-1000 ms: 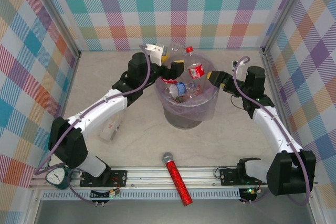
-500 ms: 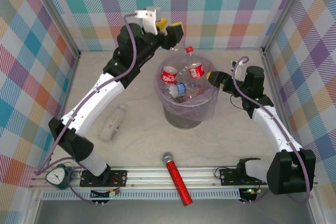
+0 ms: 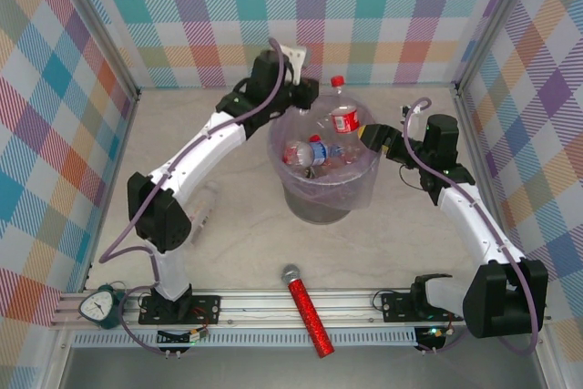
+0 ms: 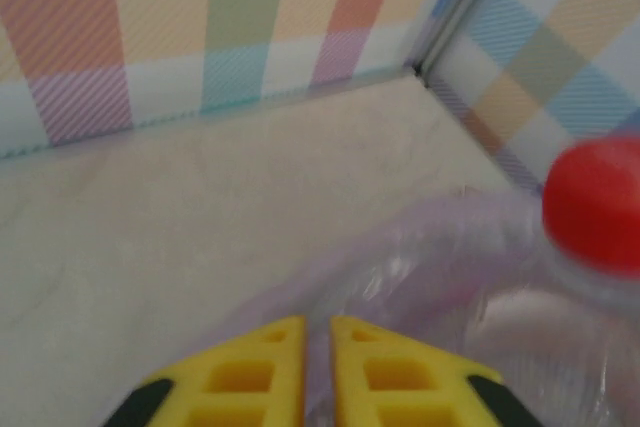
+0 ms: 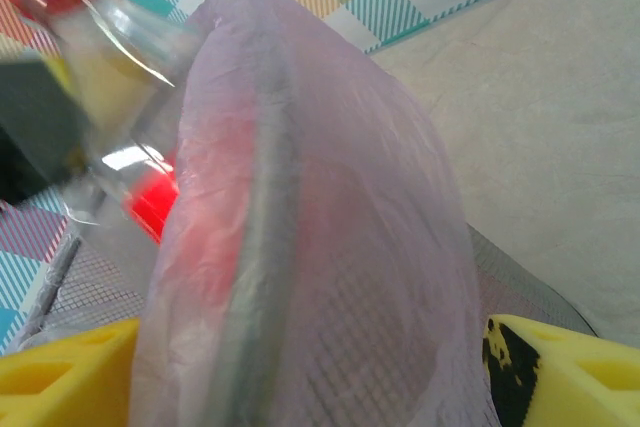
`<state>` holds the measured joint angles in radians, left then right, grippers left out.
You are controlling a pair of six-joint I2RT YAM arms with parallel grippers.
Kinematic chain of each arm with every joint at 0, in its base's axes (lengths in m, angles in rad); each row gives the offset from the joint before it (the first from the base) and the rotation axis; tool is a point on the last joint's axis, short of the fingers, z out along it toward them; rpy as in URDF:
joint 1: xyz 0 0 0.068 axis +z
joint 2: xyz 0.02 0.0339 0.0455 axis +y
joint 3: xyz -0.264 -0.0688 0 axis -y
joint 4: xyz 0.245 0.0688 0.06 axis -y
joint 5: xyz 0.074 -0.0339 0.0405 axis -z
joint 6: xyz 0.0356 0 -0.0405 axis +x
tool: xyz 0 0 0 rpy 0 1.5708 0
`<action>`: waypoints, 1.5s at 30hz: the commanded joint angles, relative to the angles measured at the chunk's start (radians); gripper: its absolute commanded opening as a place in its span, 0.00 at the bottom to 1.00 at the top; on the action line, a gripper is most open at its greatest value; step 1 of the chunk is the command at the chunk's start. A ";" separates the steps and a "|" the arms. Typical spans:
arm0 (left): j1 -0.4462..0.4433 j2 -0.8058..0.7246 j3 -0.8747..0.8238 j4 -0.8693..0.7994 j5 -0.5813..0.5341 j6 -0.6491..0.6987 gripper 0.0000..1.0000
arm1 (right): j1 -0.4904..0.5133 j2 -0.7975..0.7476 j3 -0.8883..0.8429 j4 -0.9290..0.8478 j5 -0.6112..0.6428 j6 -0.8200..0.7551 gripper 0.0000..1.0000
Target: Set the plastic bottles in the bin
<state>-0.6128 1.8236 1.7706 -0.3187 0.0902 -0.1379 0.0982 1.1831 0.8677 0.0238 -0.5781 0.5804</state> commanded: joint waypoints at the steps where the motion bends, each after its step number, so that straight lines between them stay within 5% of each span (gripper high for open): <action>1: -0.014 -0.120 -0.130 -0.013 0.022 -0.032 0.13 | 0.006 0.002 0.025 0.003 -0.004 -0.022 0.83; 12: -0.024 -0.167 -0.187 0.032 0.011 -0.046 0.17 | 0.020 0.015 0.031 0.009 -0.005 -0.015 0.83; 22: -0.021 -0.191 -0.003 -0.061 -0.032 0.019 0.61 | 0.019 0.016 0.036 0.008 -0.010 -0.020 0.83; 28: 0.036 -0.279 0.038 -0.265 -0.147 0.037 0.67 | 0.020 0.018 0.036 0.005 -0.012 -0.025 0.83; 35: 0.237 -0.510 -0.226 -0.531 -0.184 -0.039 0.71 | 0.020 0.024 0.040 -0.006 -0.015 -0.044 0.83; 40: 0.397 -0.677 -0.521 -0.583 -0.120 -0.092 0.77 | 0.020 0.032 0.041 0.002 -0.026 -0.042 0.83; 45: 0.460 -0.695 -0.718 -0.601 -0.112 -0.078 0.91 | 0.021 0.033 0.039 0.006 -0.028 -0.039 0.83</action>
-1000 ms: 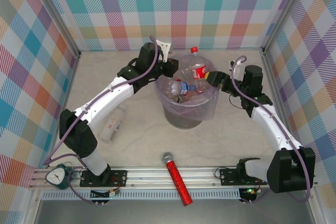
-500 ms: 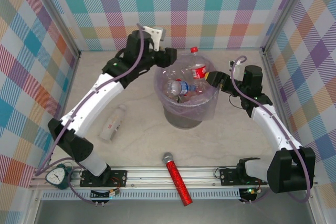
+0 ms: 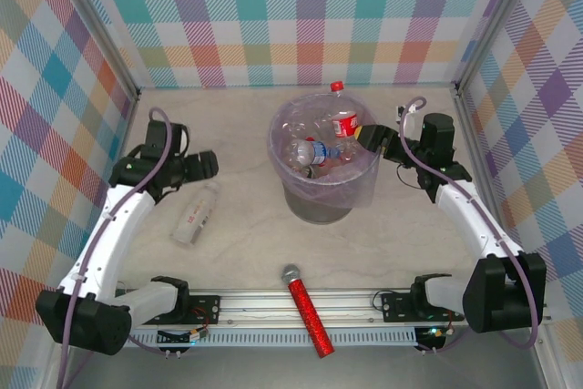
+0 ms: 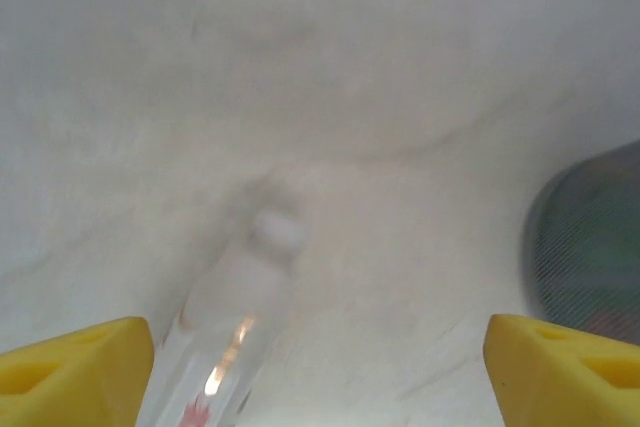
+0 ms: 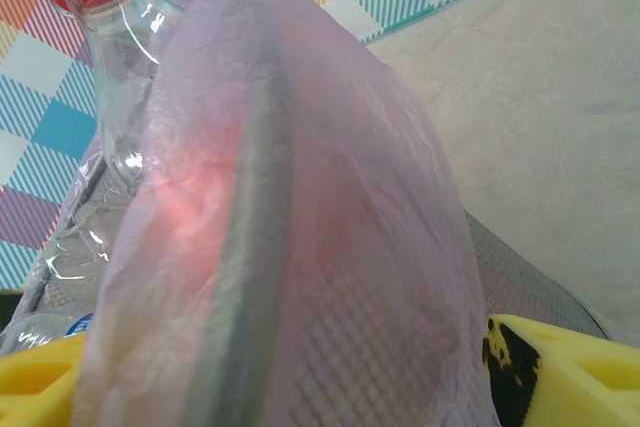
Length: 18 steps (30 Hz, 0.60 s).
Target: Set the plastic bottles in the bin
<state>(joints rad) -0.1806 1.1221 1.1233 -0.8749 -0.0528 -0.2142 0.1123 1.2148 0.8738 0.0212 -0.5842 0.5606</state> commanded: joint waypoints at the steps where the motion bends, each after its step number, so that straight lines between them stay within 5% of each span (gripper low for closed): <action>1: 0.036 0.017 -0.096 -0.037 0.038 0.008 0.93 | 0.007 0.000 0.033 0.006 -0.021 -0.019 0.83; 3: 0.055 0.052 -0.141 -0.014 0.052 0.029 1.00 | 0.007 0.000 0.033 0.005 -0.020 -0.020 0.83; 18: 0.061 0.377 -0.116 0.084 0.043 0.101 1.00 | 0.007 -0.004 0.036 -0.013 -0.005 -0.034 0.83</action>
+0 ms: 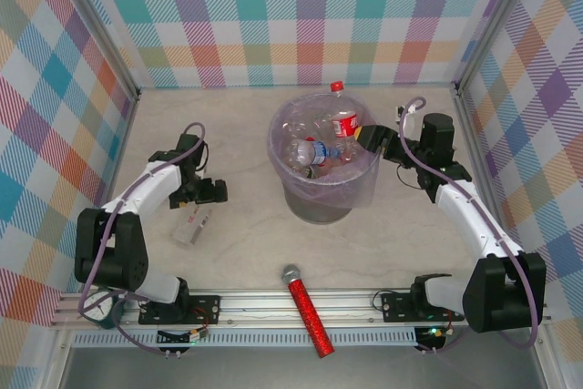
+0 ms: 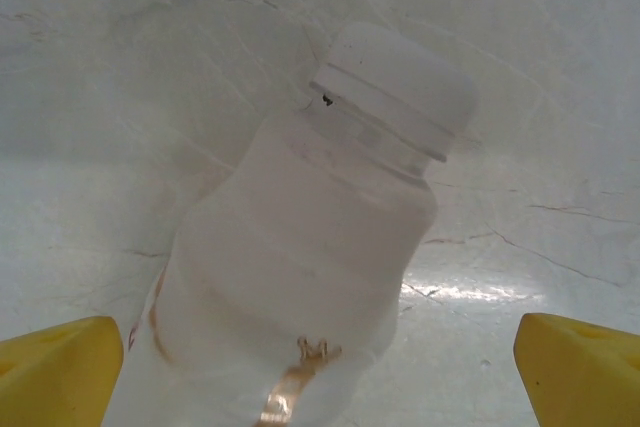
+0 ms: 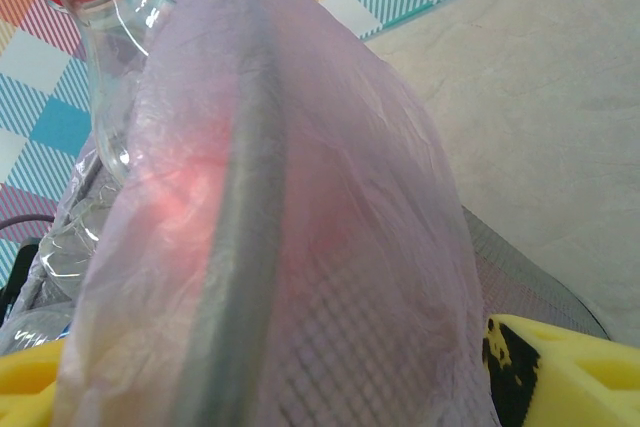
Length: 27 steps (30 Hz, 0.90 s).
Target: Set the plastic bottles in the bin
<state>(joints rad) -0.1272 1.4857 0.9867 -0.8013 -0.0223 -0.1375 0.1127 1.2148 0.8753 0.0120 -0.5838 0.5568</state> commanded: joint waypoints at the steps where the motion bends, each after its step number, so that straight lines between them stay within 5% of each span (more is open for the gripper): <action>1: 0.009 0.019 0.017 0.013 0.016 0.024 1.00 | 0.007 0.001 0.034 0.000 -0.011 -0.026 0.83; 10: -0.010 0.089 0.021 0.036 -0.006 0.021 0.98 | 0.006 -0.014 0.037 -0.009 -0.008 -0.027 0.83; 27: -0.033 0.114 0.106 0.021 -0.011 0.013 0.57 | 0.007 -0.018 0.039 -0.018 -0.002 -0.040 0.83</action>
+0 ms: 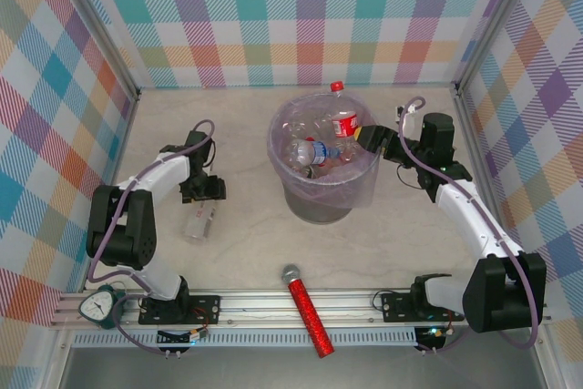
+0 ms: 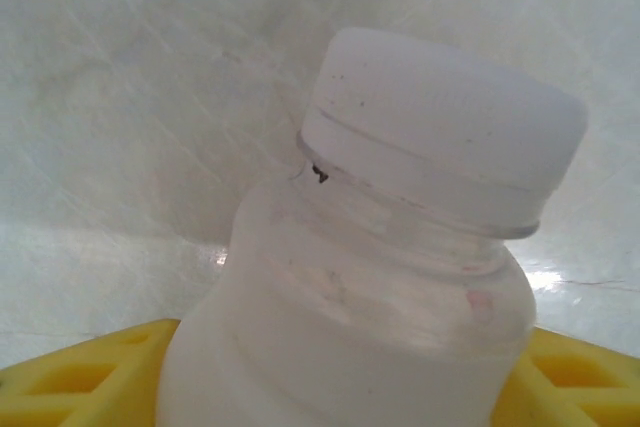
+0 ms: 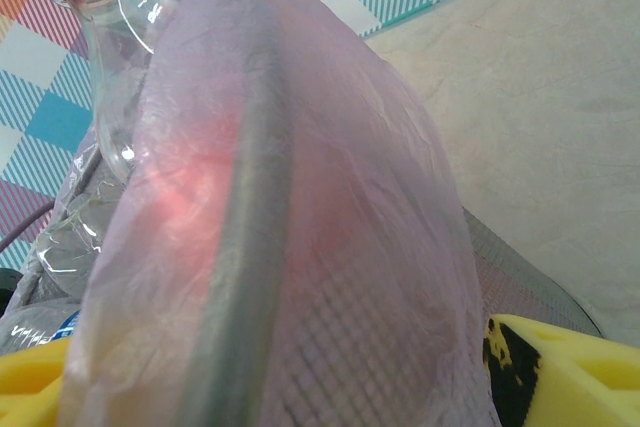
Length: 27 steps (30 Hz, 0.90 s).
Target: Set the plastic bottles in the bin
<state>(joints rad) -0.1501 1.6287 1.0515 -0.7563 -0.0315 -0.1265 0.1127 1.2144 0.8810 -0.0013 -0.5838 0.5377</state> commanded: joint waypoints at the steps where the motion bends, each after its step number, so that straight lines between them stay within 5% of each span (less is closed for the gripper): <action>1: -0.011 -0.047 0.050 -0.025 0.008 0.000 0.57 | 0.006 -0.016 0.033 -0.005 -0.002 -0.019 0.84; 13: -0.057 -0.361 0.405 -0.041 0.121 -0.113 0.52 | 0.006 -0.047 0.014 0.020 0.026 0.000 0.84; 20: -0.111 -0.505 0.514 0.302 0.301 -0.344 0.44 | 0.007 -0.061 0.062 -0.008 0.025 0.001 0.88; 27: -0.292 -0.403 0.598 0.581 0.322 -0.407 0.43 | 0.002 -0.118 0.229 -0.239 0.132 -0.146 0.96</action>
<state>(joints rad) -0.3939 1.1587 1.6218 -0.3443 0.2527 -0.4797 0.1127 1.1503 1.0405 -0.1425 -0.5060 0.4725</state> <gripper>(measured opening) 0.632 0.961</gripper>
